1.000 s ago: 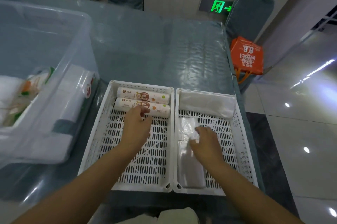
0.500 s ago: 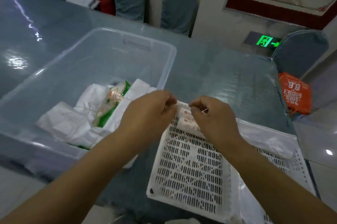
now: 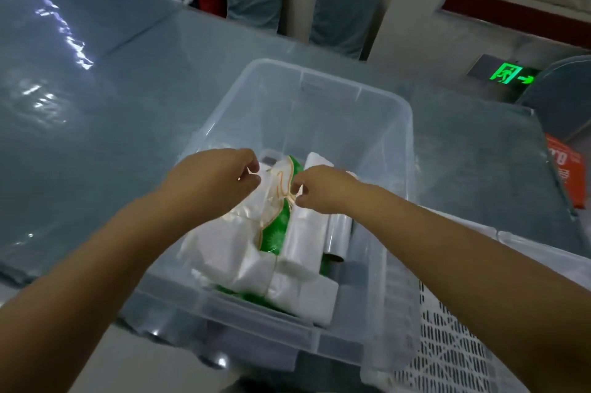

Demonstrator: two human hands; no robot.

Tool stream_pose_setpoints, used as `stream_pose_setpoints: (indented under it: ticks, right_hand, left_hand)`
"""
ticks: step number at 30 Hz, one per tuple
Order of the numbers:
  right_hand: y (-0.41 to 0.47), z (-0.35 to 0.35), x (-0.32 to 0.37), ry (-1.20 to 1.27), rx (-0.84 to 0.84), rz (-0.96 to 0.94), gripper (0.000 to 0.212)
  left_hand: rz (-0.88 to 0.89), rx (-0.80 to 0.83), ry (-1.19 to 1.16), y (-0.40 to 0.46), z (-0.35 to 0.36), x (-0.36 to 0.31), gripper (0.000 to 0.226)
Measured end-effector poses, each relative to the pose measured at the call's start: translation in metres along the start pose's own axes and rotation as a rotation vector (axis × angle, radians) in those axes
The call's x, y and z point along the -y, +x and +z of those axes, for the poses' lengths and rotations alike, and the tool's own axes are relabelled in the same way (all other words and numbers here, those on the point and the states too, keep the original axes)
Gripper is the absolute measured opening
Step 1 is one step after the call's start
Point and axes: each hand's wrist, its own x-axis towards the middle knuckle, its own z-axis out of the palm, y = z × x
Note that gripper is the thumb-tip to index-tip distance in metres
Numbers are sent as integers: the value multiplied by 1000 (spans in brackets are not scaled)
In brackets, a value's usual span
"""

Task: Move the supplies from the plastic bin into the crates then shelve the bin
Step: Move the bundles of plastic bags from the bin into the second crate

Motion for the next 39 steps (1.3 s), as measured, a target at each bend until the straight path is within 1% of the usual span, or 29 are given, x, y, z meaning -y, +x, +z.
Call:
stream_pose_setpoints:
  ticks: [2, 3, 5, 8, 10, 12, 16, 18, 21, 23, 25, 27, 30, 32, 33, 34, 35, 37, 38, 39]
  right_hand:
    - [20, 13, 4, -54, 135, 39, 32]
    - [28, 22, 4, -73, 160, 72, 34]
    - [41, 41, 2, -77, 124, 192, 41]
    - [52, 65, 2, 17, 18, 396, 66]
    - [57, 73, 4, 28, -31, 444, 81]
    - [58, 75, 6, 50, -44, 466, 87]
    - [59, 65, 4, 196, -31, 547, 77]
    - [58, 58, -2, 303, -84, 615, 64]
    - [51, 56, -8, 341, -109, 702, 47]
    - [46, 56, -9, 338, -119, 682, 38]
    - [40, 46, -10, 385, -153, 659, 37]
    - [30, 25, -10, 357, -177, 620, 36]
    - [11, -4, 0, 336, -327, 495, 35]
    - [-4, -14, 11, 333, -480, 385, 32]
    - [-12, -17, 17, 315, -557, 331, 30]
    - [-20, -18, 23, 283, -630, 272, 27]
    - [-28, -18, 30, 218, -705, 212, 23]
    - [-41, -15, 44, 6, -862, 85, 23]
    - [-46, -12, 50, -135, -936, 20, 28]
    - [-49, -8, 56, -268, -1003, -30, 33]
  left_hand:
    - [6, 40, -35, 4, 2, 6, 23]
    - [4, 68, -70, 4, 5, 8, 23]
    - [8, 138, -107, 5, 12, 10, 23]
    - [47, 174, -58, 7, 19, 11, 23]
    - [43, 176, -43, 9, 20, 14, 22]
    - [26, 188, -31, 10, 19, 16, 21]
    - [15, 198, -1, 9, 20, 19, 21]
    - [18, 195, 21, 9, 22, 19, 22]
    - [18, 185, 54, 8, 24, 18, 22]
    - [9, 176, 61, 7, 24, 17, 23]
    - [-4, 164, 40, 6, 23, 15, 22]
    - [13, 147, -16, 4, 22, 12, 23]
    - [74, 99, -146, 5, 19, 6, 26]
    - [91, 45, -246, 7, 14, 3, 28]
    - [78, 20, -337, 10, 11, 0, 30]
    - [39, 15, -499, 12, 6, -2, 32]
    - [-17, 40, -722, 14, -1, -5, 35]
    - [-115, 123, -1195, 16, -13, -11, 37]
    - [-139, 142, -1345, 18, -18, -13, 35]
    - [-153, 123, -1433, 19, -20, -15, 32]
